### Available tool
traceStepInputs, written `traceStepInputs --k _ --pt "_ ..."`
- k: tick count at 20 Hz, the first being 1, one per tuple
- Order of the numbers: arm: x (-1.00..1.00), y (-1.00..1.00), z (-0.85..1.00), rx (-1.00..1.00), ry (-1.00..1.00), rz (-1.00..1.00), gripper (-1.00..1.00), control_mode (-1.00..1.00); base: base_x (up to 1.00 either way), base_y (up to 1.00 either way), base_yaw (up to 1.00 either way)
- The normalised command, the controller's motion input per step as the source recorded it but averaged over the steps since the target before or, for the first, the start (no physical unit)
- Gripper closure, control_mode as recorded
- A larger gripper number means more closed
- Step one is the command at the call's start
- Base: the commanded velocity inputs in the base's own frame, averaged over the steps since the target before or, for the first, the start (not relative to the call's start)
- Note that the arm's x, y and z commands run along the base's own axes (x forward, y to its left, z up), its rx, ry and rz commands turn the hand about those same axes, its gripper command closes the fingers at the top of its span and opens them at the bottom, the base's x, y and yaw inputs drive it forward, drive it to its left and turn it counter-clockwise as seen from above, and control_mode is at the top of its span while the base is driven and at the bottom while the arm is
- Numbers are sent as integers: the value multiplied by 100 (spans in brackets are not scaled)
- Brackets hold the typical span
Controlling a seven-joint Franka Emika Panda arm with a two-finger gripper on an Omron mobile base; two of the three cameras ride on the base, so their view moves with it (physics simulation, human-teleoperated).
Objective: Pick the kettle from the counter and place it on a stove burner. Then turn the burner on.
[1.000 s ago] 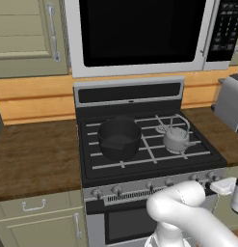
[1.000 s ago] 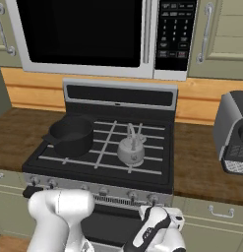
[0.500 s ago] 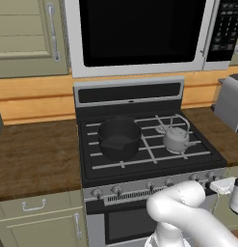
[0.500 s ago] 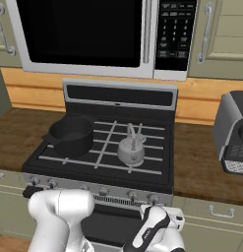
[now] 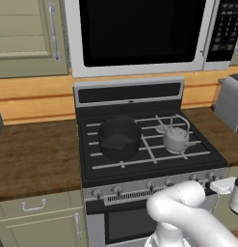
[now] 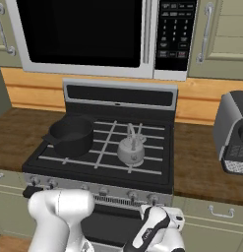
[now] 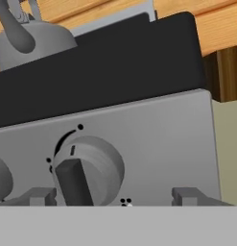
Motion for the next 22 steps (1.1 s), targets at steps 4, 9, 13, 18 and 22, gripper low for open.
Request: traceStepInputs --k 4,9,13,18,22 --pt "0 1 1 0 -1 0 -100 -100 0 0 0" --pt "-7 3 11 0 -3 0 -100 -100 0 0 0" --pt "-7 0 24 0 -4 0 -100 -100 0 0 0" --pt "-35 2 11 0 0 1 -100 -100 0 0 0" --pt "-3 17 1 0 0 6 -100 -100 0 0 0"
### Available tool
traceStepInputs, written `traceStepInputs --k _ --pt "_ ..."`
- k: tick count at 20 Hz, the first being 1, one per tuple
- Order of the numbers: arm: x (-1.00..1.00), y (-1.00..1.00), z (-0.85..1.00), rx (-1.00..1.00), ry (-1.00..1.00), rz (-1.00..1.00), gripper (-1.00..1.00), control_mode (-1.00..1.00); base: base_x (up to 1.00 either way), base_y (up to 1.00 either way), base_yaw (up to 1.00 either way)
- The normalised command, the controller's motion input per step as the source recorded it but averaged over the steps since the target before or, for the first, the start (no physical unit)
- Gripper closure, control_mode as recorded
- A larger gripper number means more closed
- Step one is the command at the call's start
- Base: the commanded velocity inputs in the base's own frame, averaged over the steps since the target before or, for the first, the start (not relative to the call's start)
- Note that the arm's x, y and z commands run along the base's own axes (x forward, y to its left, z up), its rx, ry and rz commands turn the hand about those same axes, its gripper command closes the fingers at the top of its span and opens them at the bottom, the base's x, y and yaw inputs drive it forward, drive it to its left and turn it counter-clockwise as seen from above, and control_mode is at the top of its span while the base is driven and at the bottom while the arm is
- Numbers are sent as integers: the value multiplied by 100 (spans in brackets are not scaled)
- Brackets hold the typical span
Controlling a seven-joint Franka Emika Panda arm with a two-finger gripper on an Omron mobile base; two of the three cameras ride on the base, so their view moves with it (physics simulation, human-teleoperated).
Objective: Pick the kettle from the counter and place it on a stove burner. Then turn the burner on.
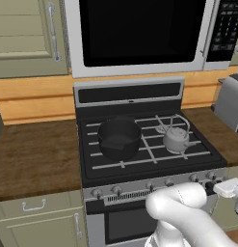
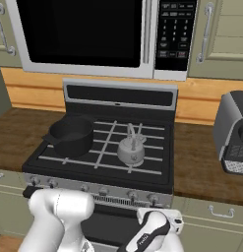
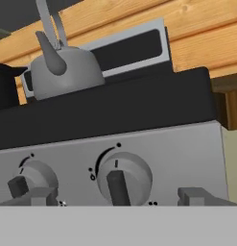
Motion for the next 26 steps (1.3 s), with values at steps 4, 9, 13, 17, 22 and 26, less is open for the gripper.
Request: traceStepInputs --k 4,9,13,17,22,26 --pt "2 21 7 0 0 6 -100 -100 0 0 0" --pt "15 3 1 0 0 1 -100 -100 0 0 0" --pt "15 -4 0 0 0 0 -100 -100 0 0 0" --pt "16 0 -10 0 0 0 -100 -100 0 0 0" --pt "1 0 -9 0 0 0 -100 -100 0 0 0" --pt "0 0 -3 0 0 0 -100 -100 0 0 0"
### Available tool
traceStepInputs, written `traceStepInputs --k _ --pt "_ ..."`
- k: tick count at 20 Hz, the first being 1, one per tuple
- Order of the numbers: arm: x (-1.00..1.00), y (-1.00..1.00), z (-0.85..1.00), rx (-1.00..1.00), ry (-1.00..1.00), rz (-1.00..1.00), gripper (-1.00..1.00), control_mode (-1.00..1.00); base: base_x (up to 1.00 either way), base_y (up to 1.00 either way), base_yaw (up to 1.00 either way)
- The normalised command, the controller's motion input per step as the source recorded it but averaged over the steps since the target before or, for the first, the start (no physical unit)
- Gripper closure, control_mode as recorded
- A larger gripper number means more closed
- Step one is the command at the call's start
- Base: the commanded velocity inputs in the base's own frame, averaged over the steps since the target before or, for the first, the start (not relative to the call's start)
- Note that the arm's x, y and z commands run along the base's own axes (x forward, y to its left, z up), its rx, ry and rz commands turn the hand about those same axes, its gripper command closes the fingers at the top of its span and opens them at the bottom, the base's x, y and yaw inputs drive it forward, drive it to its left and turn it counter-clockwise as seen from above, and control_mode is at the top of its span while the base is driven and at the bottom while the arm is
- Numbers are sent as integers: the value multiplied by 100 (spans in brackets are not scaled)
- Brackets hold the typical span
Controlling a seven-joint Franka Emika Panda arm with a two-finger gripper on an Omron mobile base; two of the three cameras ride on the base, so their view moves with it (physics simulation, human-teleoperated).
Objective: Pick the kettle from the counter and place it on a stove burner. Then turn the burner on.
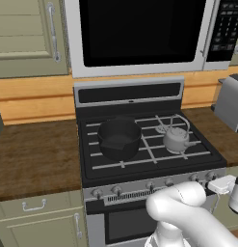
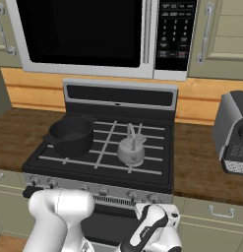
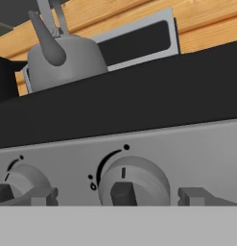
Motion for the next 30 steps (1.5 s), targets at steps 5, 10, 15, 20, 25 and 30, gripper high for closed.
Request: traceStepInputs --k 5,10,15,20,25,30 --pt "1 0 0 0 0 0 -100 -100 0 0 0" --pt "1 0 0 0 0 0 100 -100 0 0 0" --pt "0 0 0 0 0 0 100 -100 0 0 0" --pt "0 0 0 0 0 0 100 -100 0 0 0" --pt "0 0 0 0 -1 0 100 -100 0 0 0" --pt "0 0 0 -8 -2 0 100 -100 0 0 0"
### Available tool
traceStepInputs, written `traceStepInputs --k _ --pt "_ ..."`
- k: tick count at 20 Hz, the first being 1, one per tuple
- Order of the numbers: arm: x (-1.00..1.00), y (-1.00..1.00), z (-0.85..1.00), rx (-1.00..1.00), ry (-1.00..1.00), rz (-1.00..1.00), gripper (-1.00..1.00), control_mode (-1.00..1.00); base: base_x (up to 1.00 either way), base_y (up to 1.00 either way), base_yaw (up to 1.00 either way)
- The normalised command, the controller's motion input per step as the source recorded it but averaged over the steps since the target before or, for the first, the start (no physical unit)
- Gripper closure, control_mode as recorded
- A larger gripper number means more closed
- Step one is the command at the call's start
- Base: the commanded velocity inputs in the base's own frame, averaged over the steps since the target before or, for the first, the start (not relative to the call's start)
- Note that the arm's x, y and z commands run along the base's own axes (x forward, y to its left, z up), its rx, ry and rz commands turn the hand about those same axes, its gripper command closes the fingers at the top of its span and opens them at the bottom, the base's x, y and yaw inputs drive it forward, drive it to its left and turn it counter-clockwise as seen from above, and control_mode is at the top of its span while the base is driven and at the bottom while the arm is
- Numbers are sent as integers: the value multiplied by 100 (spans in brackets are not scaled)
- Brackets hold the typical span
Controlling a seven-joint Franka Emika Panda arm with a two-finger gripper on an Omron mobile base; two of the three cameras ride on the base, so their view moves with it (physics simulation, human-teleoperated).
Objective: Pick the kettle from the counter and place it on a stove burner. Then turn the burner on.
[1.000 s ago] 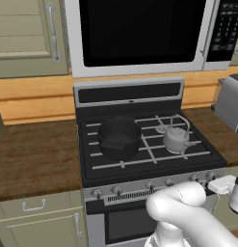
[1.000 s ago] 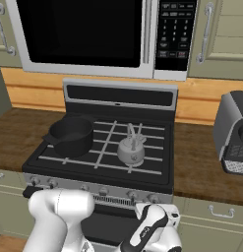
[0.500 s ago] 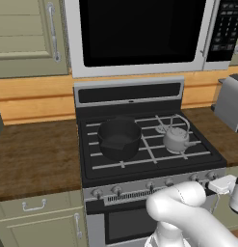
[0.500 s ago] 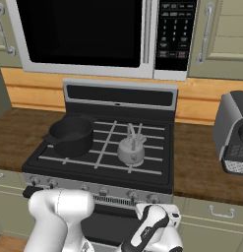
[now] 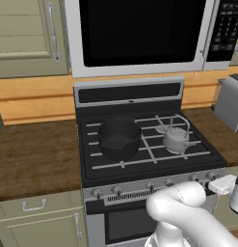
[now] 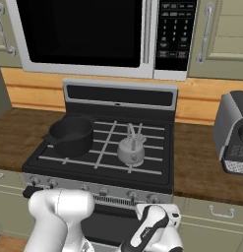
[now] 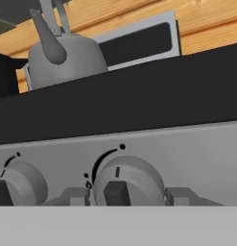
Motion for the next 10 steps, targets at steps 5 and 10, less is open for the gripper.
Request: traceStepInputs --k 5,10 --pt "0 0 0 -18 -1 0 100 -100 0 0 0" --pt "0 0 0 -23 -3 0 100 -100 0 0 0"
